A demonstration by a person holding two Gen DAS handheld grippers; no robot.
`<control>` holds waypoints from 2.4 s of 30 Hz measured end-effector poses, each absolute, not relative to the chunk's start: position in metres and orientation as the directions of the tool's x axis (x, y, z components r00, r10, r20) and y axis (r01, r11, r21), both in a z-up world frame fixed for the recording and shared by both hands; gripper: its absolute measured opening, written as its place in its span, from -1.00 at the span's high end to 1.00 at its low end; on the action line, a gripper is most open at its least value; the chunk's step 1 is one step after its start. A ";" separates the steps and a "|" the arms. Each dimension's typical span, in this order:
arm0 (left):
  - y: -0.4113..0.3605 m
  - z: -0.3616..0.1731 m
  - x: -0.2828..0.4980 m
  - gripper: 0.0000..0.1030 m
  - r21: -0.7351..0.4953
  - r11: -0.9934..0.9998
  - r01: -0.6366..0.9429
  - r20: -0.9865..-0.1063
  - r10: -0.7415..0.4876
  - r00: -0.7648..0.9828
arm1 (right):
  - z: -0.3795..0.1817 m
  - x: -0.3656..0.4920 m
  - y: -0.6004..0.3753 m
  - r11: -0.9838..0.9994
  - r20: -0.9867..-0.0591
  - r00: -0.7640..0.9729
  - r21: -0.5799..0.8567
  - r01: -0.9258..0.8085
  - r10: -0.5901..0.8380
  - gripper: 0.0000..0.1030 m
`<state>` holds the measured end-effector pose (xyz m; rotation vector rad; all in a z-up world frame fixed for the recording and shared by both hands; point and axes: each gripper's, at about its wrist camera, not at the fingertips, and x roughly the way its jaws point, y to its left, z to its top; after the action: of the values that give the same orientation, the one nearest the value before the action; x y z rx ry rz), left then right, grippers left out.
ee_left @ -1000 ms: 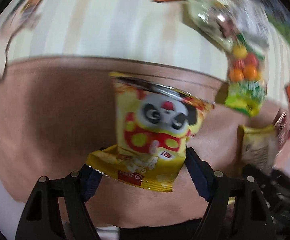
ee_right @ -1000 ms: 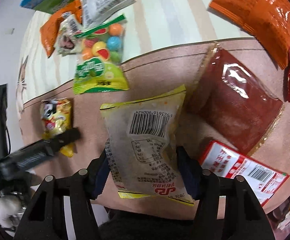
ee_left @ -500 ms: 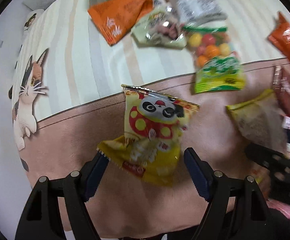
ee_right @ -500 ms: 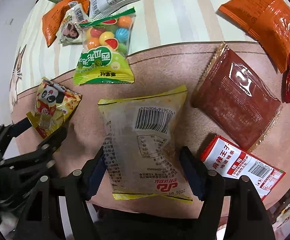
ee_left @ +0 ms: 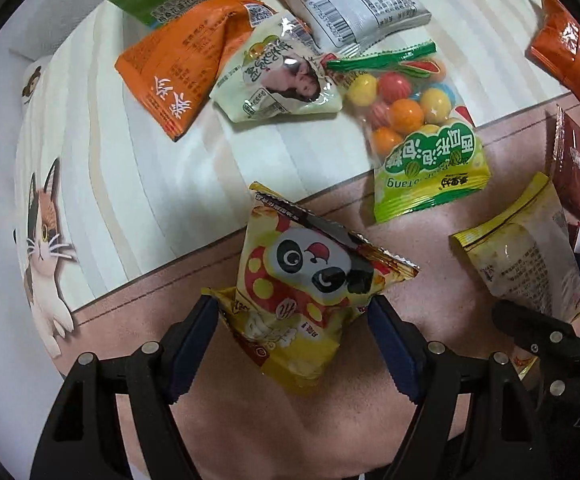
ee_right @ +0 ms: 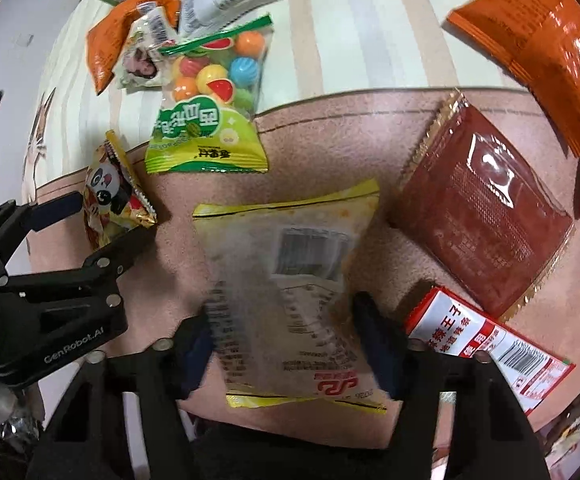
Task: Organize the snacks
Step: 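Carry the panda bag and clear-yellow bag over the box with both tools, then open both tools to drop the bags into the box and withdraw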
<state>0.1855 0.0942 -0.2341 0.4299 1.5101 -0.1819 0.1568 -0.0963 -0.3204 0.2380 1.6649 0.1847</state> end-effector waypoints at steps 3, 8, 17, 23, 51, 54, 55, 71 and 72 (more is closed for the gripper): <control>0.096 -0.243 0.157 -0.22 0.161 0.921 0.355 -0.986 0.138 0.089 | -0.319 0.154 -0.098 0.963 -0.960 -0.081 0.267 0.039 0.270 -0.19; 0.133 -0.243 0.133 -0.05 0.084 0.967 0.241 -0.995 0.067 0.075 | -0.314 0.148 -0.105 0.950 -0.948 -0.069 0.307 0.049 0.310 -0.05; 0.182 -0.224 0.122 0.35 -0.113 0.993 -0.029 -0.993 -0.112 0.035 | -0.280 0.160 -0.114 0.915 -0.916 -0.016 0.401 0.049 0.402 0.01; 0.209 -0.203 0.127 0.30 -0.122 0.993 0.005 -0.991 -0.122 0.049 | -0.254 0.181 -0.120 0.902 -0.902 0.028 0.431 0.030 0.430 0.01; 0.232 -0.001 0.182 0.26 -0.266 0.964 0.018 -0.916 -0.258 0.308 | -0.151 0.266 -0.172 0.833 -0.811 0.235 0.553 0.011 0.535 0.01; 0.202 0.005 0.250 0.26 -0.251 0.968 0.023 -0.909 -0.244 0.337 | -0.120 0.308 -0.171 0.851 -0.809 0.292 0.525 -0.030 0.510 0.01; 0.194 0.003 0.264 0.26 -0.250 0.968 0.016 -0.913 -0.241 0.330 | -0.114 0.325 -0.170 0.861 -0.813 0.308 0.507 -0.040 0.493 0.01; 0.180 -0.141 0.428 0.24 -0.233 0.967 -0.102 -0.971 -0.237 -0.035 | -0.194 0.476 -0.132 0.913 -0.907 0.140 0.406 0.046 0.397 -0.08; 0.181 -0.151 0.432 0.24 -0.222 0.969 -0.112 -0.972 -0.229 -0.052 | -0.204 0.479 -0.132 0.918 -0.917 0.106 0.393 0.060 0.385 -0.17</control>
<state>0.4322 0.1814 -0.1508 -0.2646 1.6267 -0.0965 0.4789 -0.1317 -0.2041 0.3728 1.4545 0.2475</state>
